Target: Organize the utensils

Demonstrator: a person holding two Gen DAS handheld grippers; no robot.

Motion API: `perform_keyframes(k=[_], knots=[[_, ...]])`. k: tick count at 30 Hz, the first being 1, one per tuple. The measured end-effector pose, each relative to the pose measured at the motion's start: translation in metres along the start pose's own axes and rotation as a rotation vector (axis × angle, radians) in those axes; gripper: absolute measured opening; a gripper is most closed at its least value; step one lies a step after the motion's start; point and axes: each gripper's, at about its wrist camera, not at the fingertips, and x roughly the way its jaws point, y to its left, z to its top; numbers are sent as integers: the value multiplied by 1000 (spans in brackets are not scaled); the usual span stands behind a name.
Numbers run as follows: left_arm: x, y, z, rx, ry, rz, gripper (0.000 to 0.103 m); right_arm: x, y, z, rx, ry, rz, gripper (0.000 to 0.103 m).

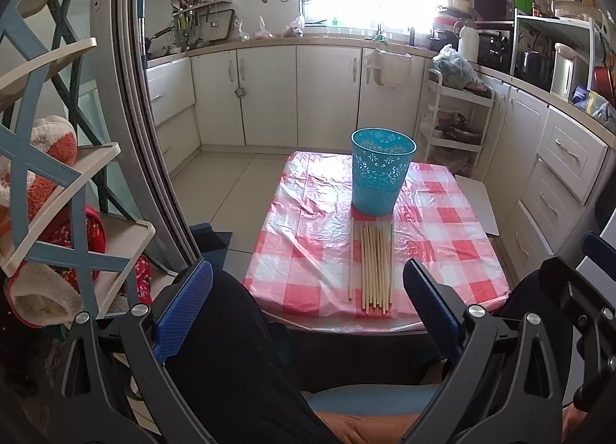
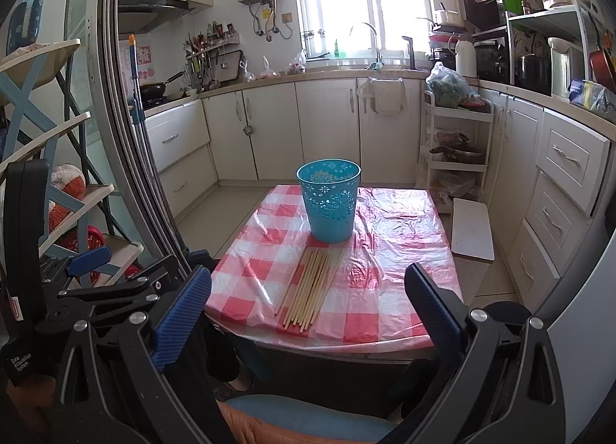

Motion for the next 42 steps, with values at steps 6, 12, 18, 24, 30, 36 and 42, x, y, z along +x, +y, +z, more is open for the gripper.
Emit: perform_keyframes(k=[6, 12, 18, 24, 30, 36, 42], knots=[[31, 6, 1, -18, 50, 1, 95, 27, -10, 0, -5, 38, -5, 96], [84, 6, 4, -38, 143, -23, 95, 97, -33, -14, 11, 154, 26, 92], [147, -4, 11, -50, 211, -36, 95, 195, -59, -31, 97, 321, 65, 46], [219, -18, 18, -35, 289, -39, 95, 282, -67, -31, 159, 400, 43, 34], [291, -36, 19, -21, 382, -29, 95, 331, -60, -31, 108, 446, 11, 32], [340, -56, 16, 35, 418, -11, 95, 344, -67, -34, 44, 475, 19, 21], [377, -66, 13, 80, 465, 0, 78, 352, -78, -28, -40, 538, 114, 10]])
